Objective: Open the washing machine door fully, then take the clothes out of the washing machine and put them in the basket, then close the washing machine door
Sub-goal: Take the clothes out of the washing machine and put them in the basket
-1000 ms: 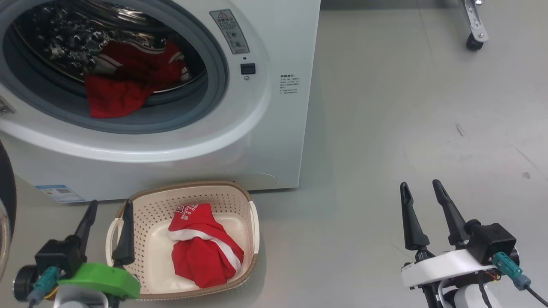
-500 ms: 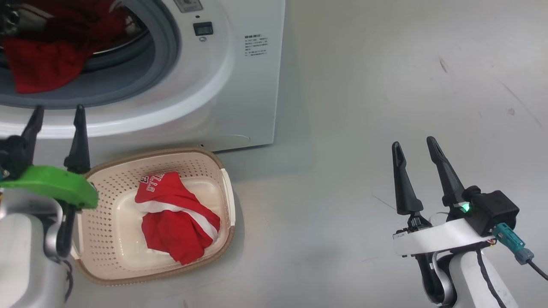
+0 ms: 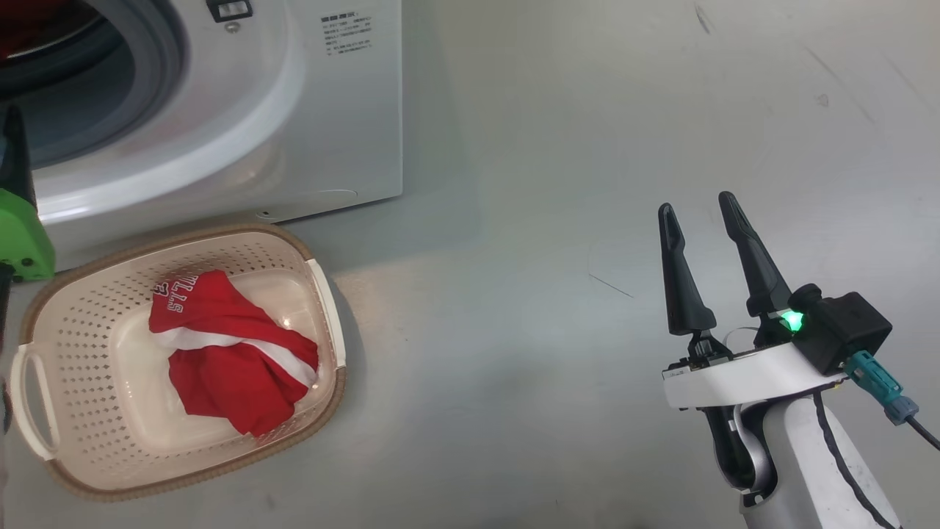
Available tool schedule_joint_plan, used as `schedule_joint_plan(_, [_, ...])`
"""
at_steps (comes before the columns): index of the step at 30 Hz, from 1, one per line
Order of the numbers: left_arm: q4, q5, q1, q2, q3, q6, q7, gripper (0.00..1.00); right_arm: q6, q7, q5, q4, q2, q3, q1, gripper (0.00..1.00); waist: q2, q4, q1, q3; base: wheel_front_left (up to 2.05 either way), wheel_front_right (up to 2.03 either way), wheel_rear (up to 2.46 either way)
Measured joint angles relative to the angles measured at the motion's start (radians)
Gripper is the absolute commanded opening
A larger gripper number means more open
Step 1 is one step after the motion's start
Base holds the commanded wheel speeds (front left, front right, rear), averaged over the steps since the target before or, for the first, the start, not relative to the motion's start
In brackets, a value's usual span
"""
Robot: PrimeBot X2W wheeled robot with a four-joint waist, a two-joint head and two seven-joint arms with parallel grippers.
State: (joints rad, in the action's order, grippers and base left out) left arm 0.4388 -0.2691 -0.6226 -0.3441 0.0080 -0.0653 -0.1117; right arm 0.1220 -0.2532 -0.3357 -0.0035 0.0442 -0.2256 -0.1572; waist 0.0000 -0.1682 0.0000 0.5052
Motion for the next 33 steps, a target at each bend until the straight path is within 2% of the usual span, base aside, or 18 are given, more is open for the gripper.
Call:
schedule_joint_plan(10, [0.101,0.018,-0.126,-0.050,0.002,0.009,-0.082,1.00,0.000,0.000,-0.024,-0.009,0.000,-0.020,-0.025,1.00,0.0000,-0.061,0.0000,0.061,0.00,0.00,0.00])
schedule_joint_plan(15, [0.152,0.007,-0.169,-0.071,0.051,0.040,-0.096,1.00,-0.002,0.000,-0.036,-0.009,0.000,-0.032,-0.031,1.00,0.0000,-0.090,0.0000,0.081,0.00,0.00,0.00])
schedule_joint_plan(22, [0.212,0.013,-0.223,-0.101,0.057,0.051,-0.126,1.00,-0.003,0.000,-0.041,-0.010,0.000,-0.044,-0.043,1.00,0.0000,-0.119,0.0000,0.106,0.00,0.00,0.00])
schedule_joint_plan(33, [0.282,0.020,-0.313,-0.124,0.053,0.062,-0.162,1.00,-0.028,0.000,-0.043,-0.025,0.000,-0.033,-0.050,1.00,0.0000,-0.135,0.0000,0.148,0.00,0.00,0.00])
